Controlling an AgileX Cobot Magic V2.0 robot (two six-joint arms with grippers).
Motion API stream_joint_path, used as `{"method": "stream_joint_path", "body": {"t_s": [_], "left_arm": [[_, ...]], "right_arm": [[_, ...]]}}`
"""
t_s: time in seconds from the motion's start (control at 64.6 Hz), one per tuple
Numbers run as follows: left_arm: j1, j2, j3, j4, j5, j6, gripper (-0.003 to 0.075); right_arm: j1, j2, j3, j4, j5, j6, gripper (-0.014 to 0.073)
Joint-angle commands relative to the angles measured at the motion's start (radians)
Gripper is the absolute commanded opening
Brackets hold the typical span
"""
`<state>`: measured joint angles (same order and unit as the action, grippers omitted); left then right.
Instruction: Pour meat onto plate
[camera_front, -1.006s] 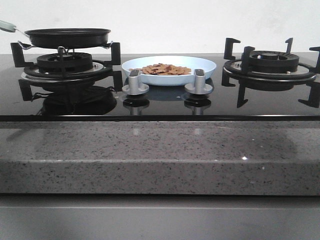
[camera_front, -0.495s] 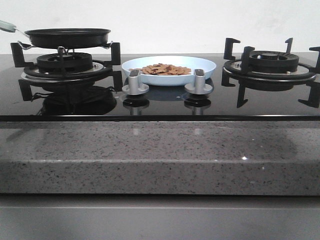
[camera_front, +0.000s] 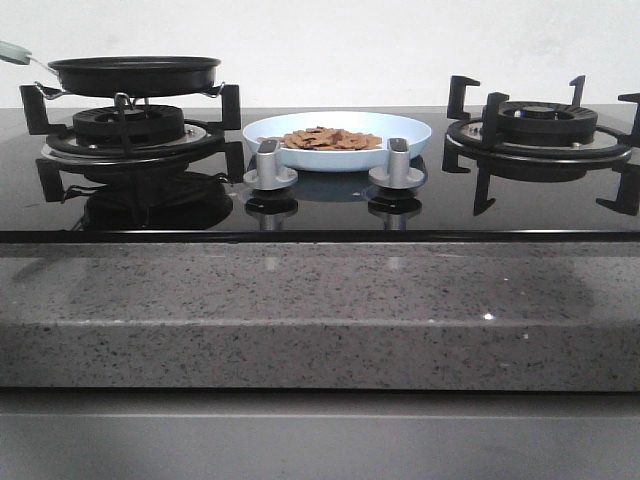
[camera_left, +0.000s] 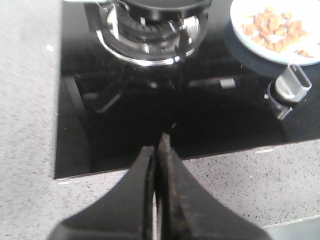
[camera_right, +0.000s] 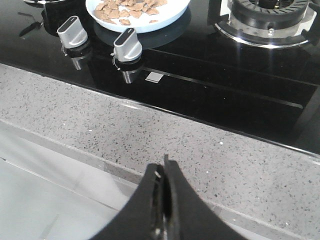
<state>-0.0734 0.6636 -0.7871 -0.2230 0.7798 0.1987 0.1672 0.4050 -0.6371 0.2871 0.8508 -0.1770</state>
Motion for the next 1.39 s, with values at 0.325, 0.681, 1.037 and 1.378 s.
{"method": "stream_joint_path", "body": {"t_s": [0.325,0.681,1.037,1.378], "left_arm": [[0.036,-0.417,0.359,-0.007,-0.395,-0.073,-0.0020],[0.026,-0.634,0.726,0.142,-0.780,-0.236,-0.0020],[0.032,-0.685,0.797,0.143,-0.887,-0.236,-0.0020],[0.032,-0.685,0.797,0.143,-0.883,-0.236,-0.0020]], "right_arm": [[-0.006,0.006,-0.024,0.016,-0.066,-0.005,-0.0115],[-0.006,0.006,-0.024,0.016,-0.065,-0.005,-0.0115],[-0.006,0.006,-0.024,0.016,-0.052,-0.005,-0.0115],[-0.006,0.006,-0.024,0.016,-0.049,-0.005,-0.0115]]}}
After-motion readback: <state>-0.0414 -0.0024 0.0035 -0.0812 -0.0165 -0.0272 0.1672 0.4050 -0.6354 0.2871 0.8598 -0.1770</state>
